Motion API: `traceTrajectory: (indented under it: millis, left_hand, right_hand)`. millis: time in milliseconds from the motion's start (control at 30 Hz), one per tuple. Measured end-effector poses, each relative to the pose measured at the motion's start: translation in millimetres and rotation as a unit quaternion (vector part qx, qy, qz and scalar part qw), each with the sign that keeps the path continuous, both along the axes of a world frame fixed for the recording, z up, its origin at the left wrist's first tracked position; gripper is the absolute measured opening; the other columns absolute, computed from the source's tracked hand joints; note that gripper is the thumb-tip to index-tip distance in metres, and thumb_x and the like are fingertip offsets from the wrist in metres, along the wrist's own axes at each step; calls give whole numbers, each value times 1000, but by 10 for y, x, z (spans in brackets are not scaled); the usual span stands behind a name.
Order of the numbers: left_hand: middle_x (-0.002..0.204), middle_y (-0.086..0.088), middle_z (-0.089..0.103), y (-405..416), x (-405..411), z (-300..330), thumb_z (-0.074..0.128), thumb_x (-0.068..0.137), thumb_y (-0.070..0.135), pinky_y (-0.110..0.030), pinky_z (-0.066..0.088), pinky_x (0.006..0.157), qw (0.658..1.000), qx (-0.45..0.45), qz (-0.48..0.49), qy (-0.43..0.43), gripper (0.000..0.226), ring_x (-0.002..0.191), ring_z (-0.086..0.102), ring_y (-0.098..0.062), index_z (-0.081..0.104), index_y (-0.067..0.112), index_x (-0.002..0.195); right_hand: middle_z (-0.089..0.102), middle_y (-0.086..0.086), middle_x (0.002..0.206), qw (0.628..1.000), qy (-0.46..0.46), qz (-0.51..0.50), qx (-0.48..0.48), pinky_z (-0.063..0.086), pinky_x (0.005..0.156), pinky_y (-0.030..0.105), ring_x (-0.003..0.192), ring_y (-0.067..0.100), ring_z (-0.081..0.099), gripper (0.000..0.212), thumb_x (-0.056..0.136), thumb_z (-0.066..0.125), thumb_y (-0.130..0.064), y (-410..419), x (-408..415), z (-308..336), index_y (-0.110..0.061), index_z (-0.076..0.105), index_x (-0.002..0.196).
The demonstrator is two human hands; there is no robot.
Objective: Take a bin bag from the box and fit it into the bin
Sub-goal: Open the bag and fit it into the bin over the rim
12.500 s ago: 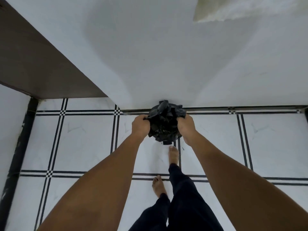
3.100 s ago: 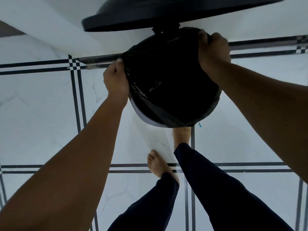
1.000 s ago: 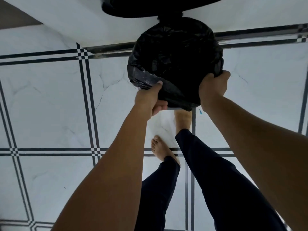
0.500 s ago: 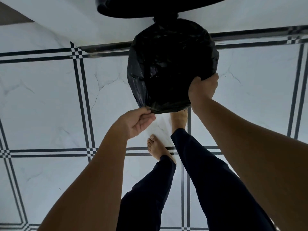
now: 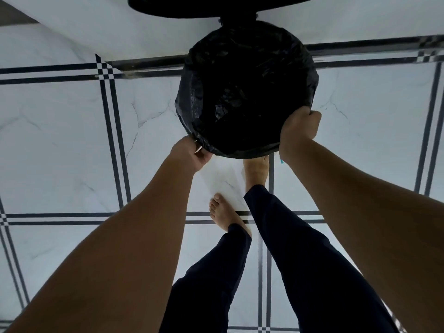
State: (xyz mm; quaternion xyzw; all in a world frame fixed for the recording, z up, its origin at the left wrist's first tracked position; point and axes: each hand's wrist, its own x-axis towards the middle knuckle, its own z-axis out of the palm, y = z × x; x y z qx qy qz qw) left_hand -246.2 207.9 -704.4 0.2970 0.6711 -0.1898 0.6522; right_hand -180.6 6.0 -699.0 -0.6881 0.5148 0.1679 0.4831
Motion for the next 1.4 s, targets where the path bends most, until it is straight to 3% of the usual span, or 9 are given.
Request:
traceTrajectory:
  millis: [167,367,533,733,833,967,1167,1267,1400]
  left_hand:
    - [108,-3,71,27,-67,145,64,96,34,-38,61,89,994,41,55,-79,26,99,71,-21,62,16,114]
    - [93,4,63,-22,152,185,51,96,56,-36,59,85,917,368,-96,-116,36,90,66,-19,57,20,97]
    - [96,10,62,-37,422,142,38,105,49,-27,47,81,927,312,-165,-128,36,92,60,-7,60,22,101]
    - [81,3,61,233,562,73,43,103,44,-30,55,77,929,271,-235,-89,40,80,62,-14,61,21,77]
    - [87,7,60,266,612,99,49,102,39,-25,47,74,860,411,-291,-77,28,75,55,-7,67,18,94]
    - [111,-2,69,115,700,120,41,103,42,-34,51,92,779,514,-325,-154,38,102,63,-17,66,15,115]
    - [116,5,68,81,984,8,34,98,60,-46,47,108,851,380,-337,-131,56,115,62,-22,64,21,124]
    - [94,5,67,218,1116,-20,38,103,50,-34,52,97,877,342,-316,-116,46,100,66,-19,68,15,98]
    - [92,7,63,157,1136,50,42,106,28,-23,41,76,771,500,-341,-197,30,89,61,-12,67,11,106]
  right_hand:
    - [57,3,123,999,-9,0,-50,52,96,44,114,25,57,57,98,39,-59,62,42,25,-16,47,135]
    - [43,5,155,953,-113,171,-223,32,116,49,144,26,37,89,88,50,-73,69,172,108,-17,33,155]
    - [56,5,141,923,-193,249,-222,31,113,33,135,24,44,83,87,51,-70,119,213,-30,-12,46,146]
    - [57,2,138,911,-123,301,-253,38,108,49,130,26,50,74,90,46,-69,30,384,-94,-17,47,143]
    - [50,3,149,886,-105,325,-315,29,115,51,141,26,41,81,91,40,-72,54,439,-43,-17,40,151]
    - [39,13,158,836,-214,411,-293,29,120,48,147,30,35,87,95,41,-70,141,470,-23,-9,32,156]
    - [44,10,149,832,-192,448,-264,38,107,50,136,31,44,91,86,53,-68,84,690,-102,-14,31,156]
    - [49,8,143,834,-170,439,-287,36,107,50,134,30,45,83,85,51,-67,108,793,-71,-16,38,150]
    - [47,10,147,774,-223,498,-321,34,110,48,137,31,42,80,86,47,-61,229,824,-26,-12,41,149]
